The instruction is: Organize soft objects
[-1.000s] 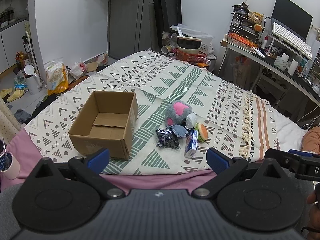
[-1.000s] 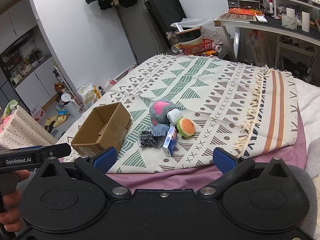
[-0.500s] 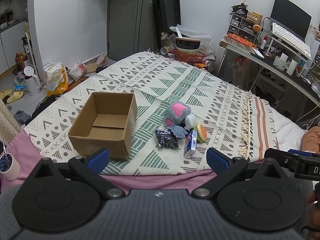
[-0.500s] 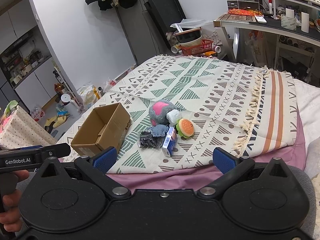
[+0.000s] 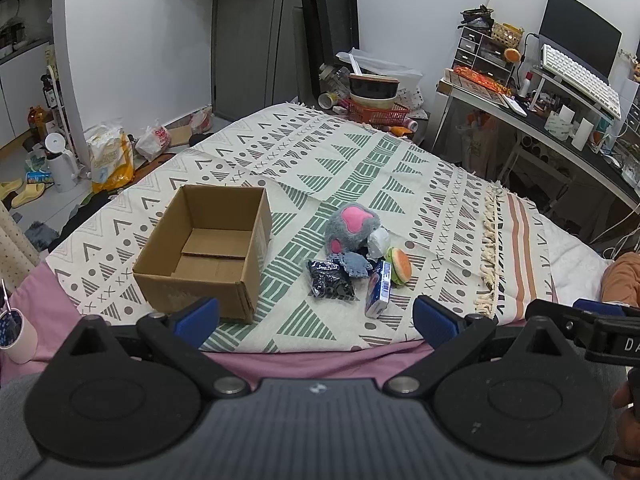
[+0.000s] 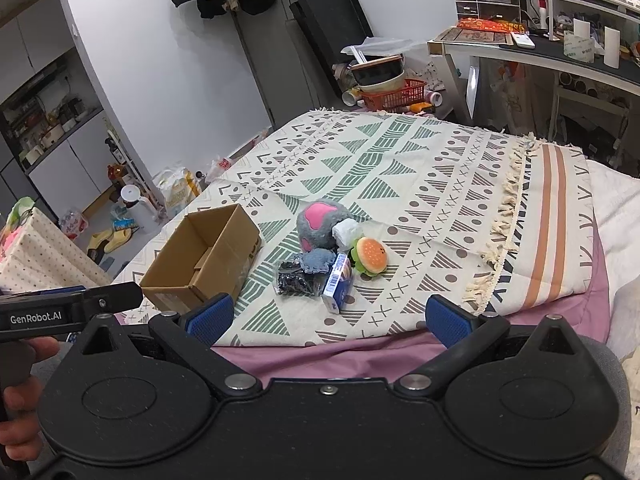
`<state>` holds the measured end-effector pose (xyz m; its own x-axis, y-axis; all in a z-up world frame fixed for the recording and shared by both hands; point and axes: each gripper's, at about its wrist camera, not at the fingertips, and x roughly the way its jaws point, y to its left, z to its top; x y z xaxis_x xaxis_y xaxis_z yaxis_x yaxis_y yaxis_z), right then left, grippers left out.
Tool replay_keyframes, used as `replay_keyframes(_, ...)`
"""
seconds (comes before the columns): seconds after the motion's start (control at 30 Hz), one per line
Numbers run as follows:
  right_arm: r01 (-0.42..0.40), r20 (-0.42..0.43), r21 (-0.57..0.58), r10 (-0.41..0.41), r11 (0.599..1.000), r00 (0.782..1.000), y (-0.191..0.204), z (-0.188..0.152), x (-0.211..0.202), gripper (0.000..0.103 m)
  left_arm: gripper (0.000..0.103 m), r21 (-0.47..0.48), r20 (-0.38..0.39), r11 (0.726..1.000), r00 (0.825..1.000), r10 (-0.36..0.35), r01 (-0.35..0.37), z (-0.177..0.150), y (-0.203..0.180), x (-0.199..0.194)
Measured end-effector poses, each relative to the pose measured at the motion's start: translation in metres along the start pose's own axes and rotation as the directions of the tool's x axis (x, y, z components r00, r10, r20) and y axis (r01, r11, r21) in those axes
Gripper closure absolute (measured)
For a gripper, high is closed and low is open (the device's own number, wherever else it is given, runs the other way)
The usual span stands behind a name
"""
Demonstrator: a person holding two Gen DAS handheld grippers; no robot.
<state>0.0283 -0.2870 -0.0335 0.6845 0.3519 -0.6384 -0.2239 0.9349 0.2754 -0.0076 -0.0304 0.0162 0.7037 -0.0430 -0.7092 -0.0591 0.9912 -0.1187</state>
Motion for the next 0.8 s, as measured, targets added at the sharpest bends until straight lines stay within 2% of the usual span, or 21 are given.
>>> replay_keyframes(0.3, 0.002, -0.016, 0.010, -0.002, 1.000, 1.000, -0.007, 0.003, 0.011, 0.000, 0.001, 0.006, -0.009, 1.000, 1.000, -0.015, 0.015, 0.007, -0.007, 0.015)
replay_keyframes(0.8, 0.017, -0.032, 0.039, -0.015, 0.999, 0.999, -0.046, 0.018, 0.048, 0.000, 0.004, -0.027, -0.026, 0.998, 0.998, -0.066, 0.065, 0.019, -0.016, 0.073)
